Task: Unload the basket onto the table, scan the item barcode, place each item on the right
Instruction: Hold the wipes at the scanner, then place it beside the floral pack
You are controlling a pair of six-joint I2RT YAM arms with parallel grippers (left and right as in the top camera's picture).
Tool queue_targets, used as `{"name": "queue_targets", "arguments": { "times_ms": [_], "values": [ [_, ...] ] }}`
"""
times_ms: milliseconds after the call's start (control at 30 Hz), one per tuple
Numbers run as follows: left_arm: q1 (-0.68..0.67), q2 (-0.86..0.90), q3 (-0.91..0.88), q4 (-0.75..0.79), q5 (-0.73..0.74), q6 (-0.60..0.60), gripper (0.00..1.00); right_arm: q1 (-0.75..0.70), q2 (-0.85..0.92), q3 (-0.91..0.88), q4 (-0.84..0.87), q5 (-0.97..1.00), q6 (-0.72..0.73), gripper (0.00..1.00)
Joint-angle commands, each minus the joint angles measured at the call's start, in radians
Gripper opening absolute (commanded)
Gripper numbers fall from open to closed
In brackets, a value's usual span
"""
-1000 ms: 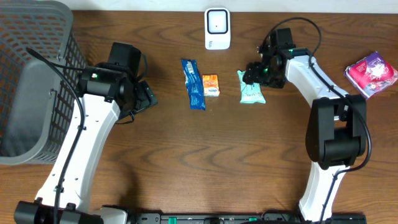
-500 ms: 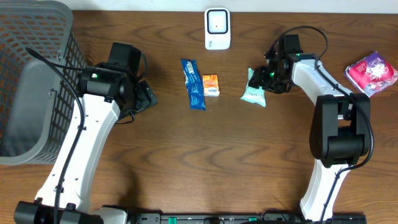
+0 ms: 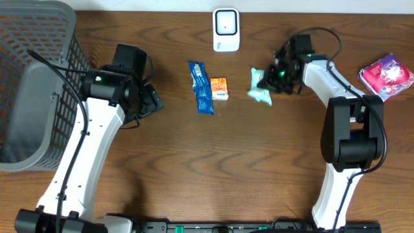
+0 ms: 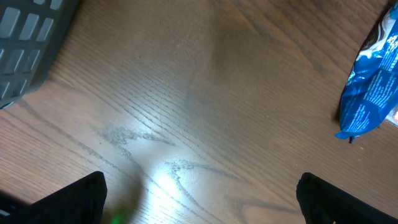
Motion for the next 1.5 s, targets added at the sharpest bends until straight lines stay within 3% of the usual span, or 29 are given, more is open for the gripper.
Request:
{"name": "queue_targets", "arguments": {
  "times_ms": [0, 267, 433, 533, 733, 867, 1100, 1467],
  "values": [
    [0.004, 0.002, -0.001, -0.003, -0.006, -0.005, 0.98, 0.021, 0.002, 0.141, 0.020, -0.057, 0.062, 0.01],
    [0.004, 0.002, -0.001, -0.002, -0.006, -0.005, 0.98, 0.109, 0.002, 0.244, 0.333, -0.017, 0.066, 0.01],
    [0.004, 0.002, -0.001, -0.003, -0.006, -0.005, 0.98, 0.193, 0.011, 0.244, 0.454, 0.310, 0.065, 0.01],
    [0.004, 0.002, -0.001, -0.003, -0.006, -0.005, 0.98, 0.227, 0.039, 0.244, 0.568, 0.352, 0.068, 0.01],
    [0.004, 0.002, -0.001, -0.002, -0.006, -0.005, 0.98, 0.240, 0.147, 0.270, 0.777, 0.353, 0.223, 0.01],
    [0.004, 0.002, -0.001, -0.003, -0.006, -0.005, 0.98, 0.231, 0.217, 0.351, 0.753, 0.350, 0.216, 0.01],
    [0.004, 0.002, -0.001, -0.003, -0.006, -0.005, 0.98, 0.219, 0.234, 0.481, 0.664, 0.362, 0.070, 0.01],
    [0.004, 0.002, -0.001, -0.003, -0.006, -0.005, 0.98, 0.037, 0.210, 0.788, 0.187, 0.380, -0.014, 0.01]
  ]
}}
